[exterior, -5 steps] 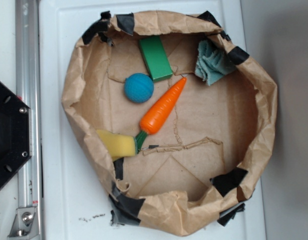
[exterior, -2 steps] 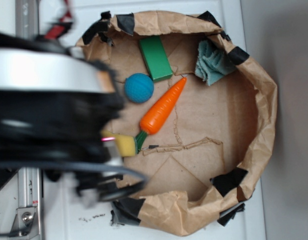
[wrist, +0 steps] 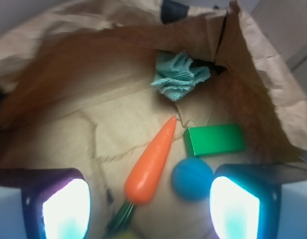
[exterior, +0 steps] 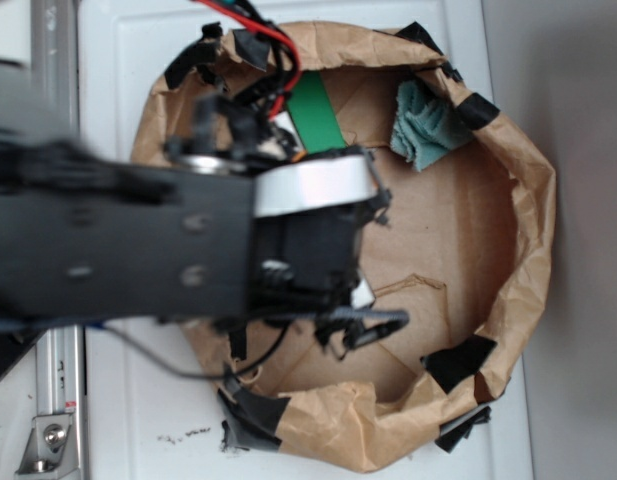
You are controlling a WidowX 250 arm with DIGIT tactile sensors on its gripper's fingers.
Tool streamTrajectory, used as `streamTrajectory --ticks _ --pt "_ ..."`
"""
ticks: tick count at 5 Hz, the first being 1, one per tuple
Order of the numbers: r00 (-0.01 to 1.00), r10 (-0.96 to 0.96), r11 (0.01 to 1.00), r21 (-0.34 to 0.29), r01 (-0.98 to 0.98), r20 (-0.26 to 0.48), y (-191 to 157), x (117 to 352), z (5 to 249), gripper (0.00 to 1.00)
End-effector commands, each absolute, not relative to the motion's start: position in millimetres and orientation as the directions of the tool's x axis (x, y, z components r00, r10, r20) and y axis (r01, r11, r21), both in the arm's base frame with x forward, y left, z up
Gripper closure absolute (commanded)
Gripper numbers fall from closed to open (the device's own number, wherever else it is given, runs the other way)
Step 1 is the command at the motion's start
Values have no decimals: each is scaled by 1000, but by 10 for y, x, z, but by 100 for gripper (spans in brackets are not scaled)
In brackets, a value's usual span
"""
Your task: Grab the blue cloth.
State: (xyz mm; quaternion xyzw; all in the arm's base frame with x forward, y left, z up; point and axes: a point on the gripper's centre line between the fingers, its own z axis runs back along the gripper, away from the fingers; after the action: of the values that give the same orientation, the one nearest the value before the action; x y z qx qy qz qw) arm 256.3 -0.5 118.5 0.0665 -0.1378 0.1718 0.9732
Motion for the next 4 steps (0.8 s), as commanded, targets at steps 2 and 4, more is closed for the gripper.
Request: streamTrajectory --ticks 2,4 --pt "889 251 918 198 -344 383 413 3124 723 0" --pt "893 267 899 240 -366 361 767 3374 609 0"
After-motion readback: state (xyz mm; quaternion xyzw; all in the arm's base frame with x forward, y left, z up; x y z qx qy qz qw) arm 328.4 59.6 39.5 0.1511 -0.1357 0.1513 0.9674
